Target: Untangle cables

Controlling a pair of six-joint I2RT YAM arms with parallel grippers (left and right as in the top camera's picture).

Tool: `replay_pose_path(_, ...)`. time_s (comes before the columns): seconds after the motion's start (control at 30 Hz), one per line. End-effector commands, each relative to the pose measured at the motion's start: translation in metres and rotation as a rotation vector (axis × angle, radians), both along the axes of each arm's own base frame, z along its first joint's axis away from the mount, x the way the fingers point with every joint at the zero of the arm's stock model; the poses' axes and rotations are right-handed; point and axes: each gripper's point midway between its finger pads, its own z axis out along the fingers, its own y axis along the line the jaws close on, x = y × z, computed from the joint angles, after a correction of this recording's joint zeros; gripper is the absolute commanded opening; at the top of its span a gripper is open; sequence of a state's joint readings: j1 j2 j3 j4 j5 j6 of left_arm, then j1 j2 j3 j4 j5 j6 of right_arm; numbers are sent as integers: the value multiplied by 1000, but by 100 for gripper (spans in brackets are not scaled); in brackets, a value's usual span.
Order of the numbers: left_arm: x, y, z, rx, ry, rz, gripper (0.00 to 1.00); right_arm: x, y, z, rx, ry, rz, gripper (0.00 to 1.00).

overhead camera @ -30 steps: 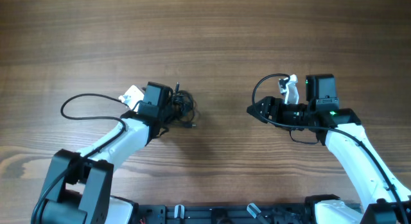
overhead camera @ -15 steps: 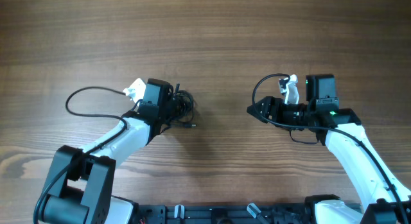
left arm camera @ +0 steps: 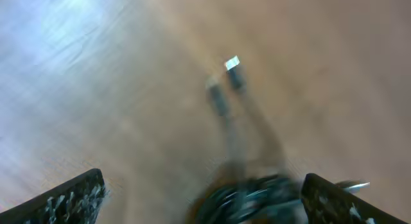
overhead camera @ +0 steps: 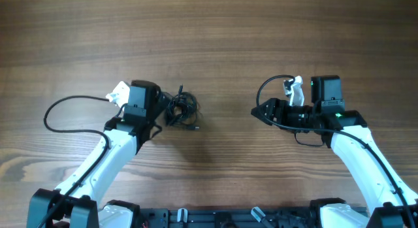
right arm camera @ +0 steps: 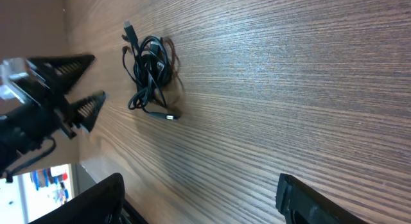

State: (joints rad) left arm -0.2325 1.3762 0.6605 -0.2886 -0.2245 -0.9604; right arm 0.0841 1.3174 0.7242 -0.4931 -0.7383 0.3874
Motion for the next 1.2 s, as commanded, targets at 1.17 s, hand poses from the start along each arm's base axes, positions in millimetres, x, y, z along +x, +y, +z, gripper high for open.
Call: replay_pose_path(1.17, 66, -39, -21, -322, -182, 106, 100, 4, -5, 0, -38, -35, -12, 78)
